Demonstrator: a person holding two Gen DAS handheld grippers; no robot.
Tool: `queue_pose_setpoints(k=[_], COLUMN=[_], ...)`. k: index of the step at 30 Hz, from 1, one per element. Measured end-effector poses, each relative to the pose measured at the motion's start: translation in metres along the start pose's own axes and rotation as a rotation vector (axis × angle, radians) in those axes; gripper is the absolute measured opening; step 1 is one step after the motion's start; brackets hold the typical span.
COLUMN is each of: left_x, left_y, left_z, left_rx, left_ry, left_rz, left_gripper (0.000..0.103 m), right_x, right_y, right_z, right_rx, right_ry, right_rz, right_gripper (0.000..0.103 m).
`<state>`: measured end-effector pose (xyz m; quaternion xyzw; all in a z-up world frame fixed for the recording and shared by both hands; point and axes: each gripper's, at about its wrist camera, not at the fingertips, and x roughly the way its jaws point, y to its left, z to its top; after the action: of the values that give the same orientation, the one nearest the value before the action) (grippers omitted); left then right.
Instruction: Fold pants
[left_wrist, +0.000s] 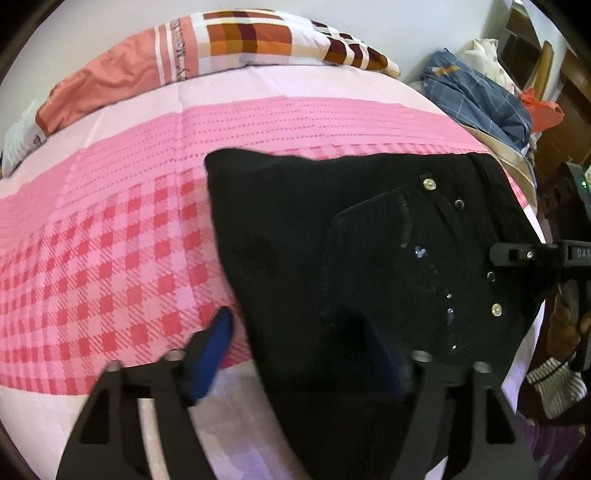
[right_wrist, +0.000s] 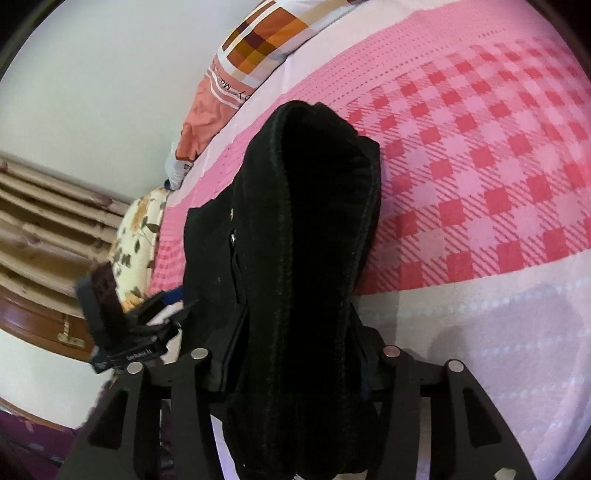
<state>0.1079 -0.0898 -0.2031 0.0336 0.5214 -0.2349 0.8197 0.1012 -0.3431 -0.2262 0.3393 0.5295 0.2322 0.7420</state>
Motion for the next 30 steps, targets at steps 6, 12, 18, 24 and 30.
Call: queue_pose_setpoints(k=[6, 12, 18, 24, 30], left_x=[0.001, 0.002, 0.001, 0.004, 0.007], left_y=[0.008, 0.004, 0.044, 0.046, 0.057], left_z=[-0.001, 0.0, 0.001, 0.004, 0.002], left_rx=[0.031, 0.042, -0.134, -0.144, -0.152], left_ry=[0.007, -0.005, -0.008, 0.018, 0.125], left_rz=[-0.089, -0.219, -0.348, -0.38, -0.501], left_gripper=[0.08, 0.072, 0.035, 0.035, 0.044], right_x=[0.001, 0.003, 0.005, 0.003, 0.002], right_y=[0.004, 0.008, 0.009, 0.002, 0.001], right_z=[-0.001, 0.001, 0.0, 0.0, 0.001], right_rx=[-0.009, -0.019, -0.009, 0.03, 0.032], right_ry=[0.002, -0.001, -0.004, -0.011, -0.006], right_rz=[0.005, -0.004, 0.005, 0.038, 0.042], right_gripper=[0.056, 0.057, 0.057, 0.057, 0.057])
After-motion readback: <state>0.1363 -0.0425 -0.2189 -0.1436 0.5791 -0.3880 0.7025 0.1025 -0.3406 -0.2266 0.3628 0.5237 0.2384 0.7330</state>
